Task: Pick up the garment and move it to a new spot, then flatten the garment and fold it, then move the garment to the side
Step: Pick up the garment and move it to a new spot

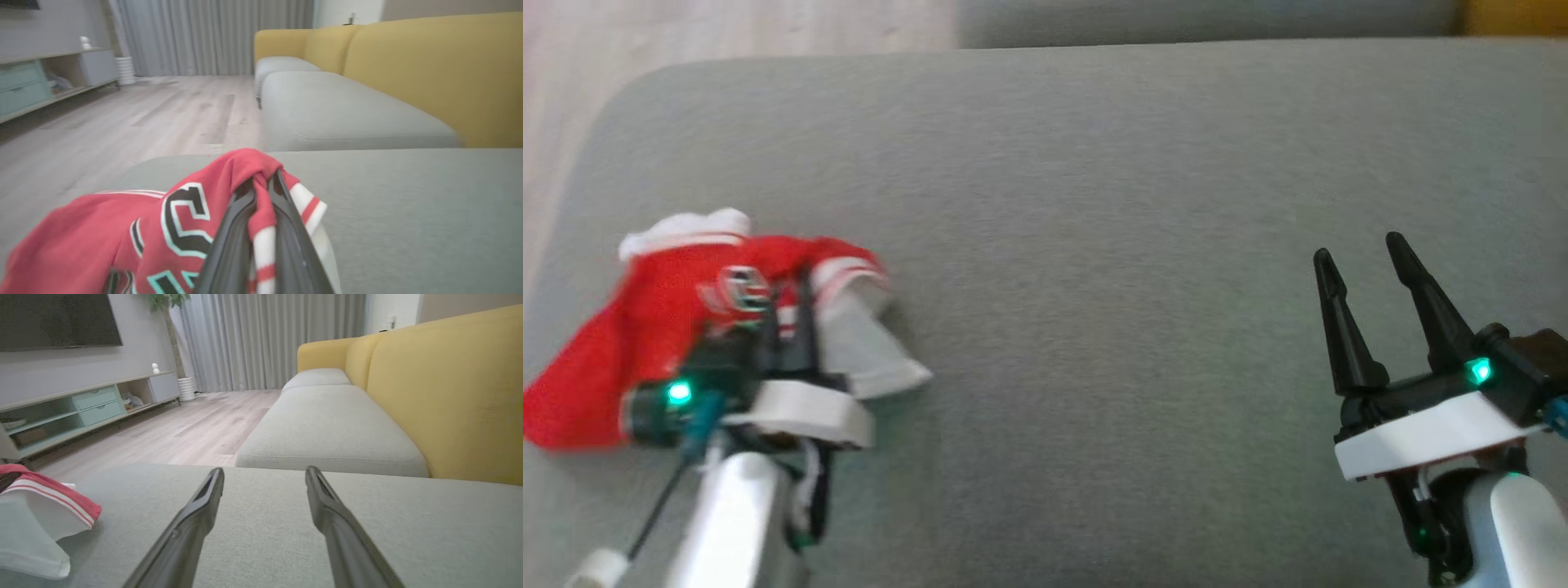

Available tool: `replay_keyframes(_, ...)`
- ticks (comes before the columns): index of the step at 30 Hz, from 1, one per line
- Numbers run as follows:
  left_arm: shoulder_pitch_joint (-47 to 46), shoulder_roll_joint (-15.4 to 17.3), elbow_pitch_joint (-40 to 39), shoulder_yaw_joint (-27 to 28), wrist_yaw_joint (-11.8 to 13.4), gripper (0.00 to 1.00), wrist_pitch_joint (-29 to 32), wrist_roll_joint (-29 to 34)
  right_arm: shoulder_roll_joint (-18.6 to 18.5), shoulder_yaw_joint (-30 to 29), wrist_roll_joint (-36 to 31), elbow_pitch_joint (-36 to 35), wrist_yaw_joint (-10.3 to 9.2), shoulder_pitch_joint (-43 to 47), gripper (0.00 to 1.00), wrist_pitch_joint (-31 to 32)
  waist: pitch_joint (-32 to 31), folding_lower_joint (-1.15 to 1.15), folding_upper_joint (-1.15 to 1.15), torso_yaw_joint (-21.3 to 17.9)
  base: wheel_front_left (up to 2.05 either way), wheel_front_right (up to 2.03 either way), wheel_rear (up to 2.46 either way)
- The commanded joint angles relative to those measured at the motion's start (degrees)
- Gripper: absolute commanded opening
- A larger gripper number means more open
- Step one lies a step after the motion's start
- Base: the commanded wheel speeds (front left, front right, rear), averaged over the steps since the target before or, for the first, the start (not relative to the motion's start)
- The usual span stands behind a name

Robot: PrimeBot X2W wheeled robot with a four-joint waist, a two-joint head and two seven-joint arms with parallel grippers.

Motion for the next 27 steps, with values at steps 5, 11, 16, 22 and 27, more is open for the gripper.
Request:
replay_keyframes(5,-7.0,-2.1,0.8,-3.4,-2.6,0.00,0.3,1.3,0.9,1.7,1.5,-0.6,-0.04,-1.7,1.00,-1.3,1.2,0.01,0.00,-8.9,0.00,0.00,0.00)
replay_keyframes(11,-14.4,-5.5,5.2,-13.3,-5.4,0.00,-0.6,2.4,2.0,1.7,2.8,1.1,-0.04,-2.6,1.00,-2.5,3.5,0.01,0.00,-15.2,0.00,0.00,0.00)
replay_keyframes(16,-17.2,-6.0,9.0,-22.2,-6.5,0.00,-1.2,-0.6,2.4,1.7,3.8,2.5,-0.04,-3.1,1.00,-3.1,5.1,0.01,0.00,-18.8,0.00,0.00,0.00)
replay_keyframes(22,-17.4,-6.0,11.9,-30.4,-4.1,1.00,-4.0,-5.3,2.7,1.6,4.5,3.8,-0.04,-3.2,1.00,-3.9,5.2,0.01,0.00,-19.7,0.00,0.00,0.00)
replay_keyframes(27,-17.8,-6.0,11.3,-31.9,-0.9,1.00,-8.4,-7.4,2.6,0.8,4.3,3.7,-0.04,-2.6,1.00,-3.7,4.0,0.01,0.00,-17.4,0.00,0.00,0.00)
